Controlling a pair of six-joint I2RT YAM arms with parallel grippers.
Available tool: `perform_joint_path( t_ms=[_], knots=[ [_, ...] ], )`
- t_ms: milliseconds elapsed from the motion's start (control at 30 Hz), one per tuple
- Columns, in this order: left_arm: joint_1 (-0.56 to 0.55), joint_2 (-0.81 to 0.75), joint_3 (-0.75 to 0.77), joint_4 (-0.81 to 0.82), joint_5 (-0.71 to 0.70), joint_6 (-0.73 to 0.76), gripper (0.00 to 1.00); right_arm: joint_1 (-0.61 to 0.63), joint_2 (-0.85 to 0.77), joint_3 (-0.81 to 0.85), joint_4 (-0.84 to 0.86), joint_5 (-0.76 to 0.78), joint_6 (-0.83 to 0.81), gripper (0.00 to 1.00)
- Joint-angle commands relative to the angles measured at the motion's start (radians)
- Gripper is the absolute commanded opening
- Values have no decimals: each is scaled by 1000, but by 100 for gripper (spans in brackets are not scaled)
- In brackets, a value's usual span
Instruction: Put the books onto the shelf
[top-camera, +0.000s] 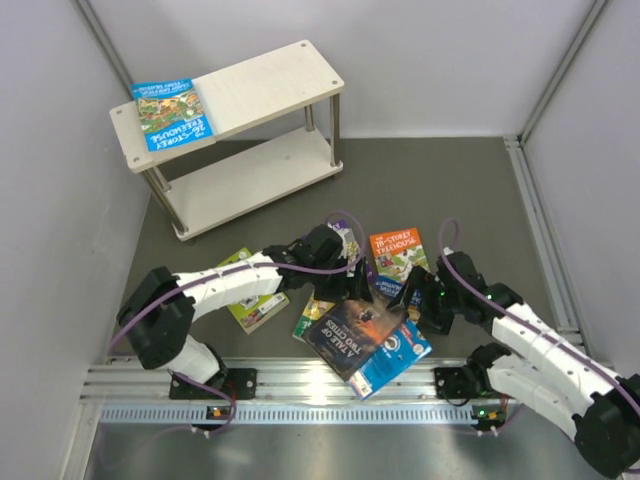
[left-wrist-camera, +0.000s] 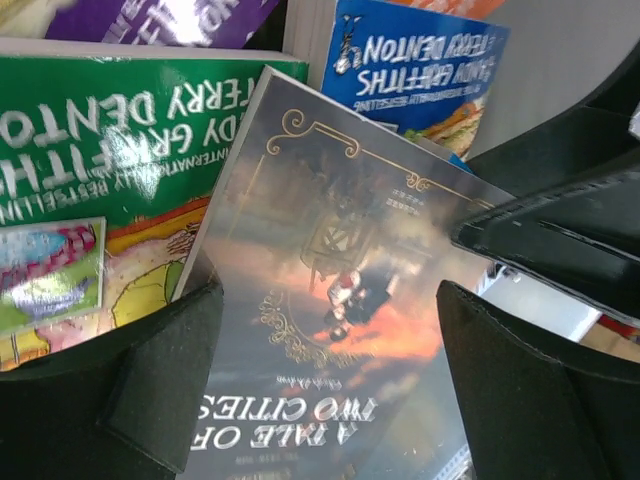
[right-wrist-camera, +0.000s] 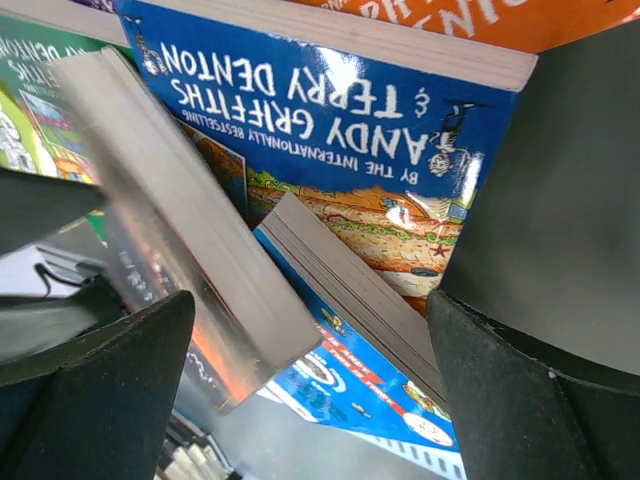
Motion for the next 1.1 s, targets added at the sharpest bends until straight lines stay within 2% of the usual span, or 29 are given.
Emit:
perform_joint_path(
  t_ms=[0, 167, 300, 367, 433, 533, 567, 733, 833, 867, 1067],
  knots=[
    [-3, 13, -89, 167, 74, -74, 93, 41, 75, -8, 200, -1, 53, 100],
    [-8, 27, -168, 244, 113, -120, 93, 58, 151, 30, 252, 7, 44, 95],
    [-11, 22, -165, 244, 108, -137, 92, 86, 228, 62, 300, -3, 50, 78],
    [-11, 22, -168, 246, 110, -141, 92, 106, 262, 85, 294, -9, 46, 77],
    [-11, 24, -179, 246, 108, -149, 92, 122, 276, 136, 254, -9, 30, 79],
    [-11, 24, -186, 250, 108, -154, 92, 144, 274, 229, 70, 63, -37, 84],
    [-11, 24, -186, 249, 106, -152, 92, 144, 264, 251, -37, 126, -71, 87],
    [-11, 38, -169, 229, 97, -135, 92, 146, 234, 355, -275, 273, -120, 94],
    [-11, 55, -160, 218, 94, -127, 92, 146, 210, 363, -349, 223, -108, 95],
    [-12, 71, -159, 215, 88, -127, 92, 147, 149, 318, -352, 113, -53, 95],
    [-11, 101, -157, 212, 79, -129, 92, 158, 67, 208, -291, -9, 47, 96]
  ],
)
